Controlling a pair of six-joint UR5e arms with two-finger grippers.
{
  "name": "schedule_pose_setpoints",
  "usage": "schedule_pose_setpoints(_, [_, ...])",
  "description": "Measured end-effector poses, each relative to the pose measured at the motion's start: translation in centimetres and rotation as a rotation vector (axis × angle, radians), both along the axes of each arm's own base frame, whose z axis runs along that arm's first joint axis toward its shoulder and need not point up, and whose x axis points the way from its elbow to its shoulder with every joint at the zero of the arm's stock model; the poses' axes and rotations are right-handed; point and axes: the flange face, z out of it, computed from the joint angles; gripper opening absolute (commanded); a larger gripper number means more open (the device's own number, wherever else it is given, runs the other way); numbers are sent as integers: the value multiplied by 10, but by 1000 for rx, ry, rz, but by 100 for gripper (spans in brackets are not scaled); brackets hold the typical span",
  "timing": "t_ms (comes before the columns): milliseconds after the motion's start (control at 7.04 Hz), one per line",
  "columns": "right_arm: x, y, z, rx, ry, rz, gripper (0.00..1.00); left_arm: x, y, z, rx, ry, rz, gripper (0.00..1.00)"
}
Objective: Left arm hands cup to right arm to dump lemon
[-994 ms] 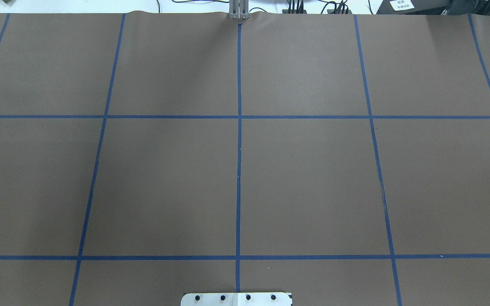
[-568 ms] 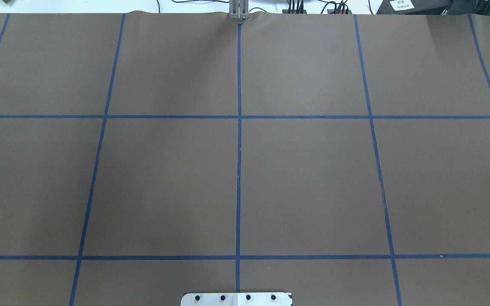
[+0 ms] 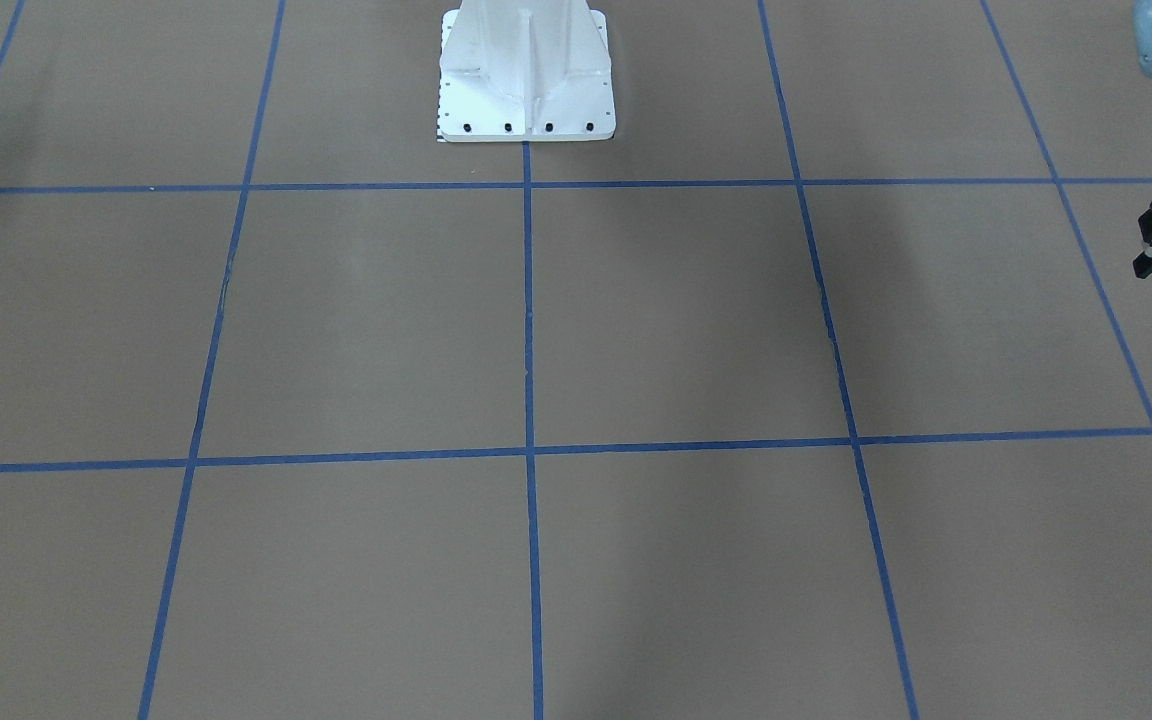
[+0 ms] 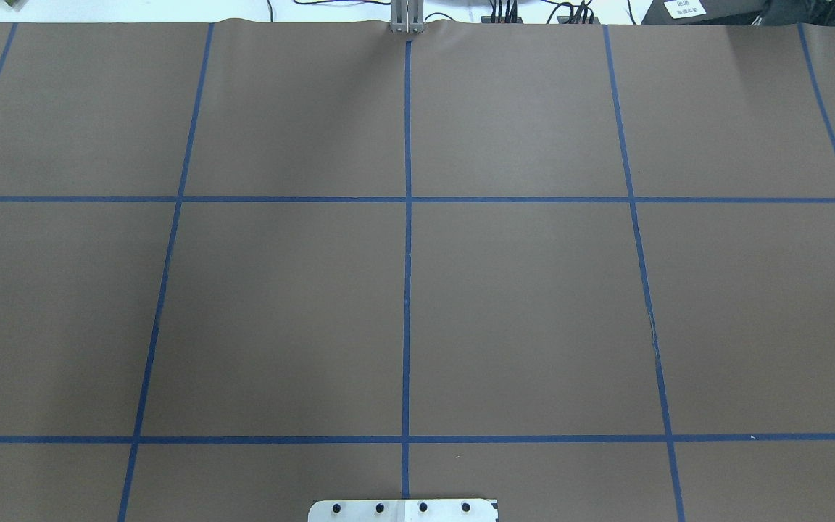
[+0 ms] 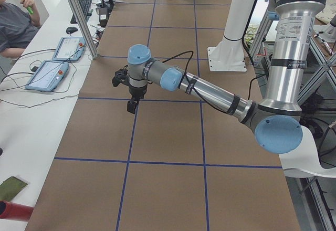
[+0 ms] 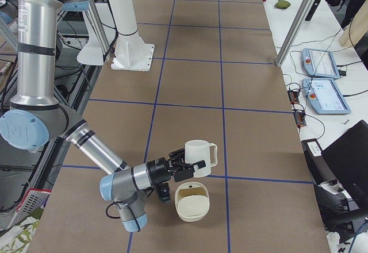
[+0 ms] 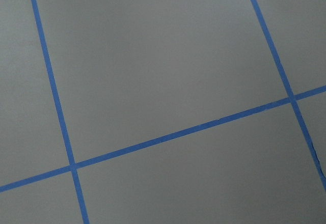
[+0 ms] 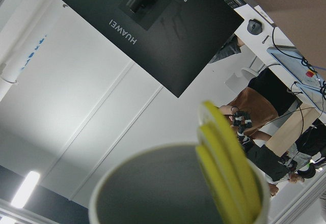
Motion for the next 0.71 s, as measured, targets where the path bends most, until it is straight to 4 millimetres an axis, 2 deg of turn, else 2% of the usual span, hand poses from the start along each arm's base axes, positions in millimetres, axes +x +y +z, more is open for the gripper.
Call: schedule_pose_setpoints(710, [0,-8,-4,16,-63,-13,0,-1,1,-2,-5,2,-12,100])
